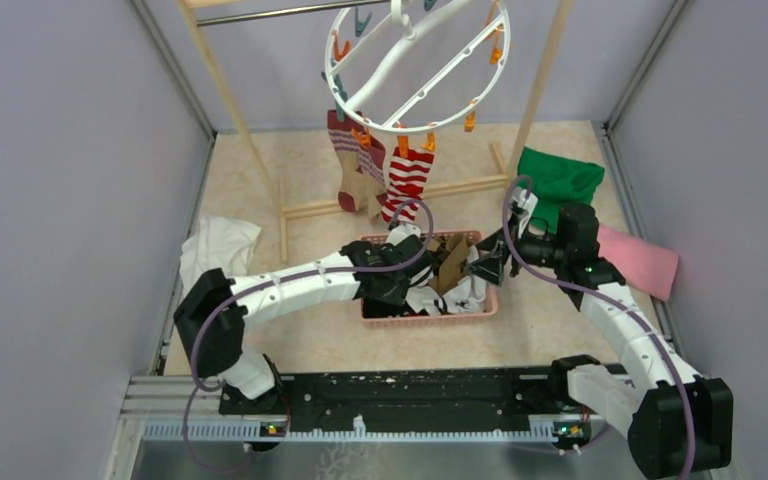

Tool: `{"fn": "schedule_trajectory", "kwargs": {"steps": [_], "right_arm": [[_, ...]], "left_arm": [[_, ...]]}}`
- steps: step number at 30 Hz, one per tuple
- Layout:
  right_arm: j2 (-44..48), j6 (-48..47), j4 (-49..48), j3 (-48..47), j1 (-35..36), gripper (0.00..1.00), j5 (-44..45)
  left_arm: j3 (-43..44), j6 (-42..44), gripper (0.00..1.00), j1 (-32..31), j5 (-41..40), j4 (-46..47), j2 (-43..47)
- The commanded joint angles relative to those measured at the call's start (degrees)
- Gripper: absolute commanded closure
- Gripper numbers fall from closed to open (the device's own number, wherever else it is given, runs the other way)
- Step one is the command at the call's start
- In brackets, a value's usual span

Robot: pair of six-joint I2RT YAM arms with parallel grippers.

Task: Clip the socks to the hanger
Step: Pick up the sock from the bin.

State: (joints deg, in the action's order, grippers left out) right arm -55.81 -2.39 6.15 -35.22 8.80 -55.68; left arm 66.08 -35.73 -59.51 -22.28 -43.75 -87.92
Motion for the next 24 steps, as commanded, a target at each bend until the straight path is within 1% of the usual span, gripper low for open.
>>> {"fn": "schedule_trajectory", "kwargs": {"steps": [1, 5, 6, 7, 9, 11, 13, 14, 19, 22, 24], "right_arm": [[1.09, 0.72, -3.66, 0.11, -0.46, 0.24, -1.41], [1.61, 0.83, -4.18, 0.63, -0.44, 0.24, -1.28], [1.75, 0.96, -4.28, 0.70, -0.45, 0.24, -1.27], [1.86, 1.06, -4.26, 0.84, -0.45, 0.24, -1.34], [2.02, 1.12, -4.29, 0.91, -0.44, 0.24, -1.35], [1.99, 1.10, -4.35, 0.94, -0.39, 0.24, -1.45], [1.83, 1.09, -4.47, 0.75, -0.45, 0.24, -1.61], [1.77, 1.03, -4.50, 0.62, -0.46, 0.24, -1.73], [1.79, -2.28, -3.70, -0.31, -0.38, 0.25, -4.63], [3.08, -9.10, -2.45, -0.59, -0.44, 0.26, -8.81], [4.79, -14.84, -2.38, -0.28, -0.44, 0.25, -11.81]], "left_arm": [[5.14, -1.69, 0.47, -0.48, -7.79, -5.98, -2.68], [6.37, -0.33, 0.47, -0.56, -9.79, -6.14, -3.17], [6.51, 0.02, 0.50, -0.55, -10.09, -5.98, -3.15], [6.53, 0.35, 0.56, -0.56, -10.26, -5.84, -3.21], [6.46, 0.79, 0.60, -0.52, -10.26, -5.69, -3.09], [6.10, 1.36, 0.72, -0.57, -9.87, -5.40, -2.84], [5.89, 2.06, 0.92, -0.52, -8.92, -5.12, -2.26], [5.79, 2.33, 0.99, -0.55, -8.33, -4.92, -1.70], [5.19, 4.87, 1.00, -0.48, -5.88, -3.03, 3.51], [4.44, 9.51, 1.00, -0.52, -3.73, 0.57, 8.68], [2.85, 14.44, 1.00, -0.47, -0.30, 5.50, 12.76]]}}
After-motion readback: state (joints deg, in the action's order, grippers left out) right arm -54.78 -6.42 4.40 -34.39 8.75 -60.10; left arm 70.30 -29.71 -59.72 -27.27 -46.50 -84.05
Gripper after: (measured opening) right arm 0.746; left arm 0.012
